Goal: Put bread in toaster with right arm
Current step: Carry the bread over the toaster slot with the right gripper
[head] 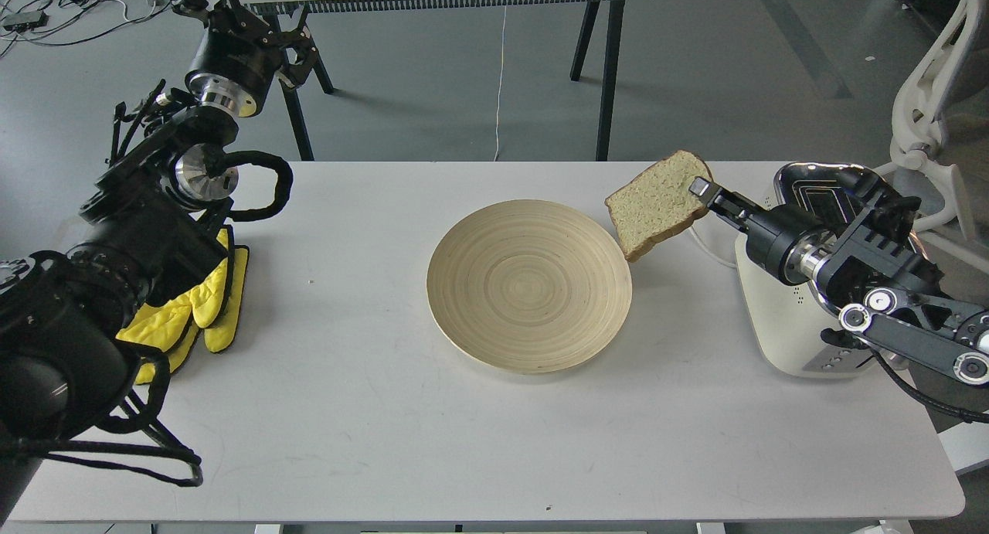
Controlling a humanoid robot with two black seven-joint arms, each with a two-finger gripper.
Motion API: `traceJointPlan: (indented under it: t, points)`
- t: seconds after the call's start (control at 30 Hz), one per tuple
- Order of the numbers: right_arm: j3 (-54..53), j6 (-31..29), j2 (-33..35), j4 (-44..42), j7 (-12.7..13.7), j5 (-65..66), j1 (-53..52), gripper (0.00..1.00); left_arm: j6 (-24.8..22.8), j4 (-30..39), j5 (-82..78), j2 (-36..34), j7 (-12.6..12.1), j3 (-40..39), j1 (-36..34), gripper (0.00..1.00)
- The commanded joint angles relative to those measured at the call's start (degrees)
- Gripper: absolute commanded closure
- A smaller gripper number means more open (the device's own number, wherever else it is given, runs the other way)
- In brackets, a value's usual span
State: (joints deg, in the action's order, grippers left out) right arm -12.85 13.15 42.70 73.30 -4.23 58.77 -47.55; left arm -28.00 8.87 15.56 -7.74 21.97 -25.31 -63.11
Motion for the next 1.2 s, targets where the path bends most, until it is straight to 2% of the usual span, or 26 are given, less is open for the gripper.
traceJointPlan:
  t: [0.0, 0.27, 0.47, 0.8, 1.17]
  points:
    - [-0.25, 0.03, 9.39, 5.35, 0.01, -0.06, -3.68, 1.00, 0.00, 0.00, 0.00, 0.00, 0.00, 0.00, 0.00, 0.00]
    - [0.02, -1.64, 28.29, 14.49, 1.07, 0.99, -7.91, 0.99, 0.00, 0.00, 0.00, 0.00, 0.00, 0.00, 0.00, 0.00]
    - [0.89, -2.96, 37.53, 17.41, 0.98, 1.00, -6.94, 0.99, 0.00, 0.00, 0.00, 0.00, 0.00, 0.00, 0.00, 0.00]
    - [9.59, -1.82, 35.61, 16.26, 0.89, 2.05, -5.97, 1.00, 0.00, 0.00, 0.00, 0.09, 0.00, 0.00, 0.00, 0.00]
    - [10.39, -1.20, 33.41, 14.06, 1.51, 2.40, -5.45, 1.00, 0.00, 0.00, 0.00, 0.09, 0.00, 0.00, -0.08, 0.00]
